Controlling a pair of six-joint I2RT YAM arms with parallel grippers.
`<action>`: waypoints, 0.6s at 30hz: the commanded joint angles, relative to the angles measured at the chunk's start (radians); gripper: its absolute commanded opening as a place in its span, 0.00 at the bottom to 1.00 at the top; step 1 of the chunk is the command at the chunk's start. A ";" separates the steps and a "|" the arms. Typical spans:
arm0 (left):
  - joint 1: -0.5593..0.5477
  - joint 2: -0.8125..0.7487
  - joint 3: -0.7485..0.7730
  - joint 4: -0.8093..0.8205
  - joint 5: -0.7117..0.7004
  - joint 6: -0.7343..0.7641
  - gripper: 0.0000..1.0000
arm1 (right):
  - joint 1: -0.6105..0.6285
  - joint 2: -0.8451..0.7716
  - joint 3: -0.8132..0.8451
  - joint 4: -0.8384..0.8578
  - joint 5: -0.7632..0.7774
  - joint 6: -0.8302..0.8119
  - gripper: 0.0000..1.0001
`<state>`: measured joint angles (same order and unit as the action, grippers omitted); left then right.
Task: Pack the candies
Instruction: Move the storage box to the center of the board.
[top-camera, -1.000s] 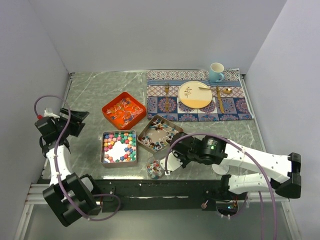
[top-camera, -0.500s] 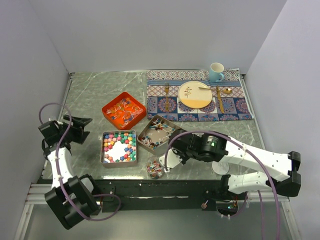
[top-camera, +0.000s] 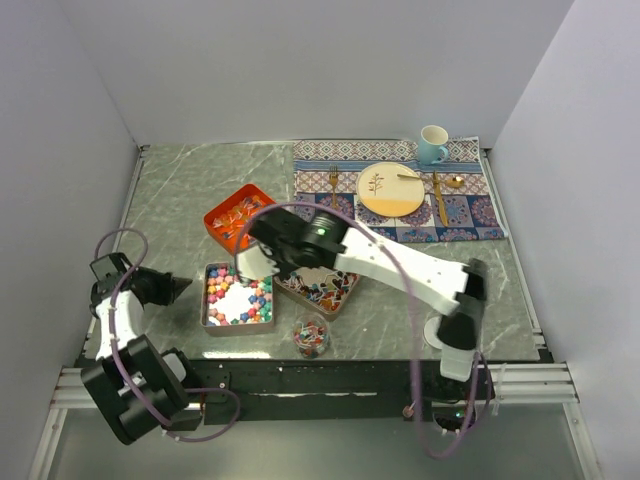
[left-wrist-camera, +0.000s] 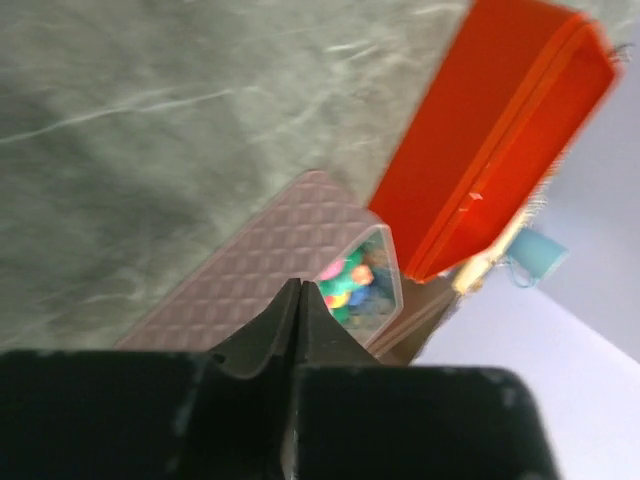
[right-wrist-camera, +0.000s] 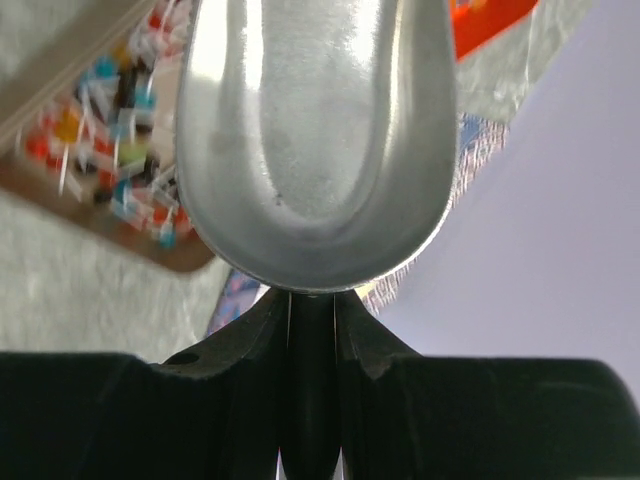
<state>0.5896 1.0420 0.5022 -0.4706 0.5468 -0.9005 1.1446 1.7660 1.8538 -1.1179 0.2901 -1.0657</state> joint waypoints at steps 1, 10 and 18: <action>0.003 0.050 -0.017 -0.071 -0.074 0.035 0.01 | -0.003 0.102 0.153 -0.051 -0.026 0.104 0.00; -0.091 0.173 -0.033 -0.011 -0.064 0.045 0.01 | -0.019 0.144 0.101 0.009 -0.029 0.113 0.00; -0.282 0.199 -0.028 0.092 -0.051 0.012 0.01 | -0.062 0.135 0.056 -0.019 -0.025 0.121 0.00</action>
<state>0.3882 1.2255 0.4717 -0.4438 0.4652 -0.8780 1.1110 1.9232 1.9274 -1.1206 0.2604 -0.9619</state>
